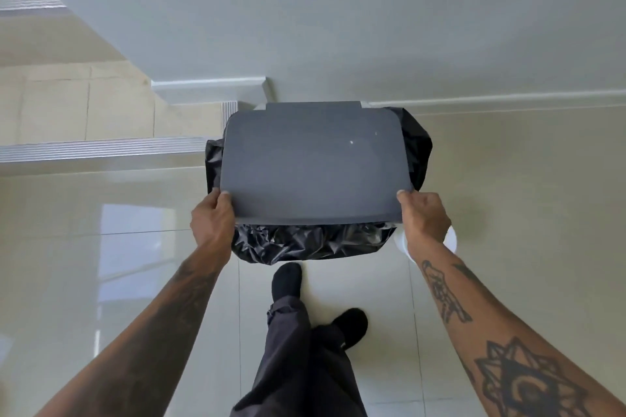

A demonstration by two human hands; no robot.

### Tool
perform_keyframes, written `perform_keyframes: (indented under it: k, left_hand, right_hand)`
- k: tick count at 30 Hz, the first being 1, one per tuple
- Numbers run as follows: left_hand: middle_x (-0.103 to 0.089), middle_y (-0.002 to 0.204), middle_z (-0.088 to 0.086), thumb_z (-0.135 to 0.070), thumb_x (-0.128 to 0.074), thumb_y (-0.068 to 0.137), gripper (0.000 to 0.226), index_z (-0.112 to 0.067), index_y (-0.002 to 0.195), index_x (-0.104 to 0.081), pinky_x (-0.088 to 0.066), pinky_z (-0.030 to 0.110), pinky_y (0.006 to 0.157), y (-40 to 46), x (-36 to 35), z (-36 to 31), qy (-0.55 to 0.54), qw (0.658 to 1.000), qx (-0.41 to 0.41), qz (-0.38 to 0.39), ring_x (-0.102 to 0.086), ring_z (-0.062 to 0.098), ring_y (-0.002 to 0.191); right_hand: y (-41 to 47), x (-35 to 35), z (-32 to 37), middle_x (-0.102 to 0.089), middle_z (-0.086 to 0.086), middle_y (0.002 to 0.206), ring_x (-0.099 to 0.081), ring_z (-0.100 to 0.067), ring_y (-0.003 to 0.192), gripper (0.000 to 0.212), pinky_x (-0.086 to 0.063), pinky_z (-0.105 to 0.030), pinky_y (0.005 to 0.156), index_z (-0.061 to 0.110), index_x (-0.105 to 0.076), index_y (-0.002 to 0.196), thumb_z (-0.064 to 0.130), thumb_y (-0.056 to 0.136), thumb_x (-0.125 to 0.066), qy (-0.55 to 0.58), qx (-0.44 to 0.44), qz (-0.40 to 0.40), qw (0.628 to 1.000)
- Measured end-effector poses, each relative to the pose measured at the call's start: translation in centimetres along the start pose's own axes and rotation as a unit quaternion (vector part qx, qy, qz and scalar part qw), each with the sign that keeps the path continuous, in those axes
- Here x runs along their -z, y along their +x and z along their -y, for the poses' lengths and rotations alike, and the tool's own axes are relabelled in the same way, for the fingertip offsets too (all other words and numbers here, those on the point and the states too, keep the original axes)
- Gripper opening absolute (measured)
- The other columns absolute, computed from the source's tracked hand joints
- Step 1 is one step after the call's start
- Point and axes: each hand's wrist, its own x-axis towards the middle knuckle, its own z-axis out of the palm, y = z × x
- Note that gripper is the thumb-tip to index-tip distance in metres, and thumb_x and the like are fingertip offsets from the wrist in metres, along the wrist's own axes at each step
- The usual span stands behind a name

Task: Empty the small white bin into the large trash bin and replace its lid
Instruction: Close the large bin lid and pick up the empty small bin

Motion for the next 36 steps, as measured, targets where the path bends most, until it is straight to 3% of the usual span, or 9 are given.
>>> perform_keyframes:
  k: [9, 12, 14, 16, 19, 25, 28, 31, 36]
  left_hand:
    - [-0.067, 0.098, 0.004, -0.02, -0.058, 0.092, 0.028, -0.018, 0.115, -0.073, -0.047, 0.032, 0.075, 3.6, -0.8, 2.7, 0.176, 0.982, -0.031, 0.056, -0.062, 0.031, 0.09]
    - [-0.056, 0.128, 0.013, -0.013, -0.06, 0.087, 0.039, -0.012, 0.125, -0.064, -0.05, 0.045, 0.097, 3.0, -1.2, -0.2, 0.257, 0.962, -0.076, 0.045, -0.054, 0.034, 0.116]
    - [-0.05, 0.134, 0.012, -0.015, -0.061, 0.09, 0.04, -0.012, 0.13, -0.06, -0.05, 0.038, 0.098, 1.0, -2.9, -2.9, 0.231, 0.955, -0.178, 0.055, -0.051, 0.027, 0.12]
    - [-0.058, 0.124, 0.011, -0.014, -0.06, 0.093, 0.03, -0.009, 0.122, -0.066, -0.055, 0.023, 0.079, -2.1, -6.1, -5.5, 0.186, 0.938, -0.27, 0.115, -0.061, 0.019, 0.101]
    - [-0.071, 0.1, 0.011, -0.005, -0.059, 0.091, 0.021, -0.006, 0.107, -0.074, -0.051, 0.011, 0.065, -8.1, -12.1, -7.6, 0.144, 0.909, -0.305, 0.243, -0.062, 0.01, 0.071]
    - [-0.076, 0.096, 0.0, -0.015, -0.06, 0.091, 0.02, -0.013, 0.105, -0.075, -0.055, 0.015, 0.07, -18.8, -23.9, -3.6, 0.231, 0.846, -0.263, 0.402, -0.068, 0.013, 0.077]
    - [-0.075, 0.1, 0.002, -0.018, -0.059, 0.09, 0.024, -0.013, 0.108, -0.073, -0.062, 0.035, 0.074, -20.2, -29.5, 1.4, 0.294, 0.849, -0.195, 0.394, -0.07, 0.021, 0.079]
    - [-0.073, 0.109, 0.004, -0.02, -0.059, 0.09, 0.03, -0.014, 0.117, -0.069, -0.059, 0.038, 0.084, -18.7, -34.5, 6.9, 0.349, 0.869, -0.126, 0.327, -0.069, 0.024, 0.095]
    - [-0.059, 0.129, 0.018, -0.021, -0.054, 0.093, 0.038, -0.009, 0.129, -0.057, -0.05, 0.044, 0.088, -13.4, -40.8, 13.9, 0.411, 0.858, -0.152, 0.267, -0.058, 0.036, 0.114]
  right_hand:
    - [2.5, -2.1, -2.8, -0.064, 0.004, 0.086, -0.059, -0.02, 0.082, 0.017, -0.044, -0.027, 0.077, 0.013, -0.066, 0.099, 0.022, 0.085, -0.066, -0.015, 0.028, -0.008, 0.999]
    - [2.8, -0.7, -2.2, -0.066, 0.006, 0.09, -0.061, -0.02, 0.083, 0.016, -0.043, -0.026, 0.075, 0.018, -0.067, 0.097, 0.027, 0.084, -0.069, -0.009, 0.007, 0.043, 0.999]
    - [3.1, 1.0, -1.8, -0.069, 0.007, 0.098, -0.063, -0.021, 0.084, 0.017, -0.048, -0.03, 0.078, 0.024, -0.067, 0.098, 0.033, 0.083, -0.069, -0.007, 0.005, 0.074, 0.997]
    - [3.5, 3.2, -1.9, -0.07, 0.008, 0.103, -0.067, -0.024, 0.09, 0.019, -0.054, -0.037, 0.088, 0.026, -0.069, 0.1, 0.033, 0.083, -0.069, 0.014, -0.004, 0.067, 0.998]
    - [4.7, 7.3, -3.7, -0.068, 0.008, 0.109, -0.067, -0.028, 0.101, 0.017, -0.053, -0.038, 0.093, 0.029, -0.069, 0.101, 0.03, 0.084, -0.068, 0.052, -0.029, 0.043, 0.997]
    - [9.9, 12.6, -11.3, -0.069, -0.002, 0.117, -0.066, -0.027, 0.105, 0.021, -0.054, -0.046, 0.094, 0.021, -0.069, 0.105, 0.026, 0.086, -0.068, 0.082, -0.086, 0.019, 0.993]
    - [14.2, 12.4, -16.7, -0.068, 0.002, 0.108, -0.065, -0.025, 0.107, 0.015, -0.053, -0.047, 0.096, 0.023, -0.068, 0.1, 0.027, 0.086, -0.067, 0.082, -0.101, 0.027, 0.991]
    - [18.7, 10.6, -22.0, -0.065, 0.005, 0.103, -0.064, -0.023, 0.107, 0.021, -0.053, -0.047, 0.096, 0.02, -0.067, 0.106, 0.025, 0.086, -0.065, 0.072, -0.105, 0.038, 0.991]
    - [25.1, 6.7, -28.6, -0.06, -0.004, 0.123, -0.063, -0.027, 0.108, 0.023, -0.052, -0.045, 0.097, 0.023, -0.067, 0.11, 0.025, 0.087, -0.064, 0.055, -0.079, 0.038, 0.995]
